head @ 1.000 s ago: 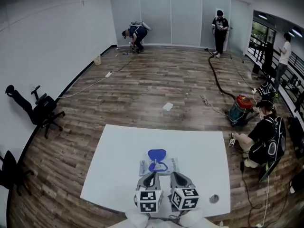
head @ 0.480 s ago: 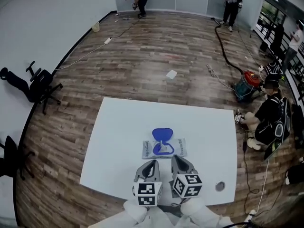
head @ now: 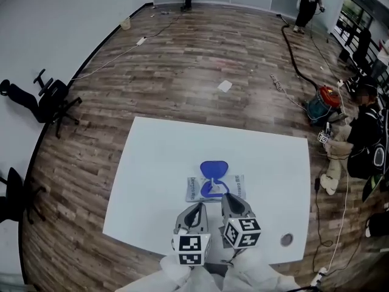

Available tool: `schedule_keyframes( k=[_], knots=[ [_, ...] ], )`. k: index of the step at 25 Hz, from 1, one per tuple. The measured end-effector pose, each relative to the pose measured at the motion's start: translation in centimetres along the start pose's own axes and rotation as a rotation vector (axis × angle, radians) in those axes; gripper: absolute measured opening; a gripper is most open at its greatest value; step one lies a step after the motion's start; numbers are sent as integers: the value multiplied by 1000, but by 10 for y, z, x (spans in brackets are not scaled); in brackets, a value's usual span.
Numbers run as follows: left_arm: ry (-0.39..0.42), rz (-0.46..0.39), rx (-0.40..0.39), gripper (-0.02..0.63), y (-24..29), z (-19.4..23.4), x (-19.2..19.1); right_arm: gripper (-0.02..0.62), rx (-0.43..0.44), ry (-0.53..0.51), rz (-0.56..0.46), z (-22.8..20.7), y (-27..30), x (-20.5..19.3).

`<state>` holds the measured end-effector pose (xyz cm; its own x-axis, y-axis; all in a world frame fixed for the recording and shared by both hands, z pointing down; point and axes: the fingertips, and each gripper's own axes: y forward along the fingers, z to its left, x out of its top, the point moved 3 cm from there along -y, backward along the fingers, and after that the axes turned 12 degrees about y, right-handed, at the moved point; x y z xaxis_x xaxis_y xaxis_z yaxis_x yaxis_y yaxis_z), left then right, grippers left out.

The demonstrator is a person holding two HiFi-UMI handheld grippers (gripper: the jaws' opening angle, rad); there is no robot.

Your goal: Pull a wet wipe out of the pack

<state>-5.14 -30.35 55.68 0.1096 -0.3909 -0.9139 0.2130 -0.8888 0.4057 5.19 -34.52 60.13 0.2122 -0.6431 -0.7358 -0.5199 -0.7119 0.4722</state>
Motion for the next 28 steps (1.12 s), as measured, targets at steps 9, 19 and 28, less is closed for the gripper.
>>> schedule_keyframes(
  k=[9, 19, 28],
  knots=[
    [3, 31, 6, -3, 1, 2, -16, 19, 2, 17, 28, -7, 19, -15],
    [-21, 68, 11, -5, 14, 8, -32, 61, 12, 13, 70, -10, 42, -20],
    [-42, 88, 16, -5, 20, 17, -40, 66, 2, -16, 116, -11, 58, -25]
  ],
)
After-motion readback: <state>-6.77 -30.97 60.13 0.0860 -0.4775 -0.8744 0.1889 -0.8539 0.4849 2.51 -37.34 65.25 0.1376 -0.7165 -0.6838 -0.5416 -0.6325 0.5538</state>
